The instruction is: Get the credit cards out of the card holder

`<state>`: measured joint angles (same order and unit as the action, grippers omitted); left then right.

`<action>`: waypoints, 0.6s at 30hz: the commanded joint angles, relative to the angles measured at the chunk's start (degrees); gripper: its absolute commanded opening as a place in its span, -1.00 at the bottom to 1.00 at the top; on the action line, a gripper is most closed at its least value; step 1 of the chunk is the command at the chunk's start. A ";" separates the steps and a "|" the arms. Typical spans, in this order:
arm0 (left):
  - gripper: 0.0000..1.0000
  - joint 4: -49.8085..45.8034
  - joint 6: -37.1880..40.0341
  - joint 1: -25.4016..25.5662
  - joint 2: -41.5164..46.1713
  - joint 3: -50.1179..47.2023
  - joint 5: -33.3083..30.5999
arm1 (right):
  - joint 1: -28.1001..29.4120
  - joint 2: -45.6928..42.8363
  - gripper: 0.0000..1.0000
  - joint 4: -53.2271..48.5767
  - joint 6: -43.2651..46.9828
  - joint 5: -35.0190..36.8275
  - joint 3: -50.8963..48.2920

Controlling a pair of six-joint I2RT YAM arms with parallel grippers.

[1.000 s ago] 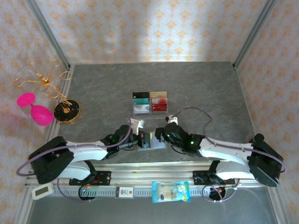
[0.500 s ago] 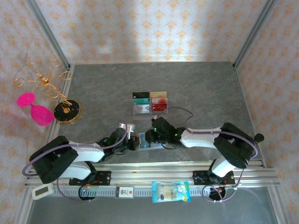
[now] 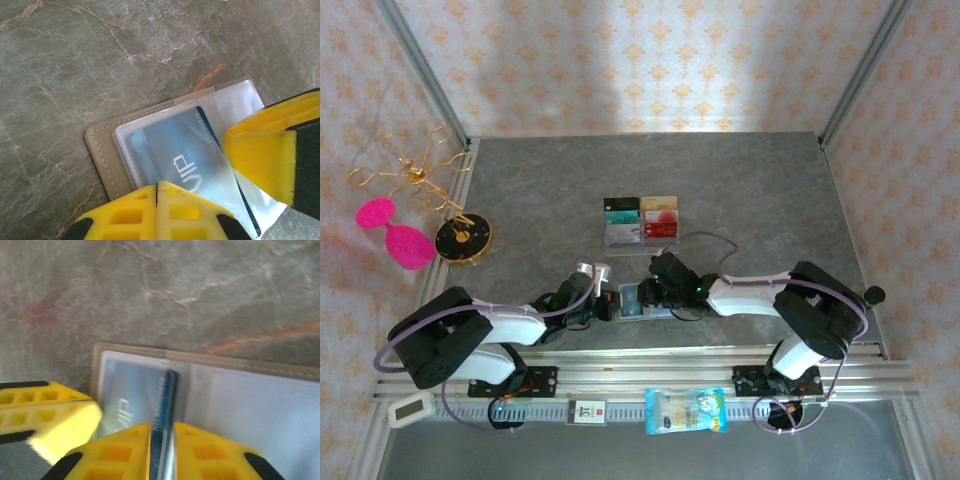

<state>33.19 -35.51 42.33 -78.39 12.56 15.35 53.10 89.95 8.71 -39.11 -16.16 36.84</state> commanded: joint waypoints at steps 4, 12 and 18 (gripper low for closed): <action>-1.00 -1.10 1.32 -0.24 -1.34 -1.13 -0.52 | -0.72 -0.12 -0.65 2.73 -2.06 -2.45 -1.83; -1.00 0.38 1.06 0.02 -2.60 -0.94 1.31 | -0.72 2.46 -0.72 3.51 -1.93 -4.63 -0.39; -1.00 2.08 0.55 0.96 -4.22 -1.08 2.02 | -0.72 4.11 -0.96 4.52 -2.52 -5.13 -0.77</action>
<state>36.49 -35.53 42.37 -80.55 12.56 15.79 51.90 91.85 11.55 -41.12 -19.75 35.86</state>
